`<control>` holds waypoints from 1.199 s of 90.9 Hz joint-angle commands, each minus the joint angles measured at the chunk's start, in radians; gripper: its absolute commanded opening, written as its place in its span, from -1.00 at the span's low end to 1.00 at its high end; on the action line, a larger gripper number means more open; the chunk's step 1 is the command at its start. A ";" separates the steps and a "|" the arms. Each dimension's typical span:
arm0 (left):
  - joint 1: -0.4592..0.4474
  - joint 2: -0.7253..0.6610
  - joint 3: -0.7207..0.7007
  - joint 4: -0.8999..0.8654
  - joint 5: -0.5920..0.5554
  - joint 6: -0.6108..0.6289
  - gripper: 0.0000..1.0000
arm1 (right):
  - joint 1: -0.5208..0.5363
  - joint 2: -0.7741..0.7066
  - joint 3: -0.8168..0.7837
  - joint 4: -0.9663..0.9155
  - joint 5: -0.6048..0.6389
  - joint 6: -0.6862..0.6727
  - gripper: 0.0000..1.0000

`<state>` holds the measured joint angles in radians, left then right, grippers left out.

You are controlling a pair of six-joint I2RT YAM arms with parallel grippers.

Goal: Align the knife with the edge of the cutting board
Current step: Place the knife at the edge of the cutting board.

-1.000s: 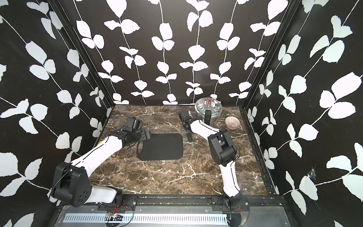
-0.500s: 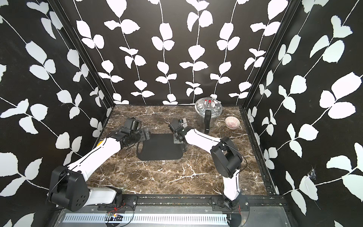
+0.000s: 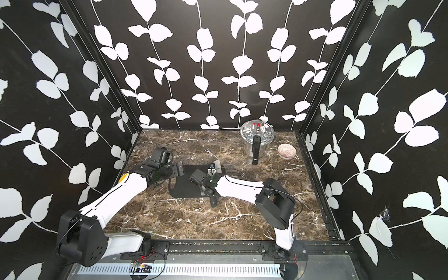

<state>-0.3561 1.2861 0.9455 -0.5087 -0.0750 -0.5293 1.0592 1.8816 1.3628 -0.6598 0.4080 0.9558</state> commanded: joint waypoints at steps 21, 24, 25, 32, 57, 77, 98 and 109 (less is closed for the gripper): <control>0.005 -0.063 -0.025 -0.032 -0.045 0.025 0.97 | 0.050 0.025 -0.037 -0.005 0.052 0.122 -0.86; 0.006 -0.064 -0.026 -0.034 -0.047 0.026 0.97 | 0.050 0.025 -0.043 0.002 0.052 0.126 -0.85; 0.005 -0.065 -0.026 -0.034 -0.048 0.027 0.97 | 0.050 0.026 -0.043 0.003 0.052 0.127 -0.86; 0.006 -0.063 -0.026 -0.038 -0.050 0.031 0.97 | 0.051 0.029 -0.058 0.016 0.051 0.134 -0.86; 0.005 -0.056 -0.012 -0.045 -0.052 0.035 0.97 | 0.050 0.061 -0.071 0.032 0.039 0.131 -0.86; 0.005 -0.052 -0.008 -0.046 -0.049 0.029 0.97 | 0.051 0.082 -0.066 0.044 0.028 0.126 -0.86; 0.005 -0.048 -0.002 -0.047 -0.053 0.026 0.97 | 0.047 0.095 -0.060 0.038 0.029 0.115 -0.86; 0.005 -0.045 0.002 -0.042 -0.055 0.025 0.97 | 0.044 0.097 -0.059 0.042 0.029 0.110 -0.86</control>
<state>-0.3561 1.2465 0.9325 -0.5297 -0.1169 -0.5053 1.1019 1.9636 1.2915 -0.6411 0.4202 1.0744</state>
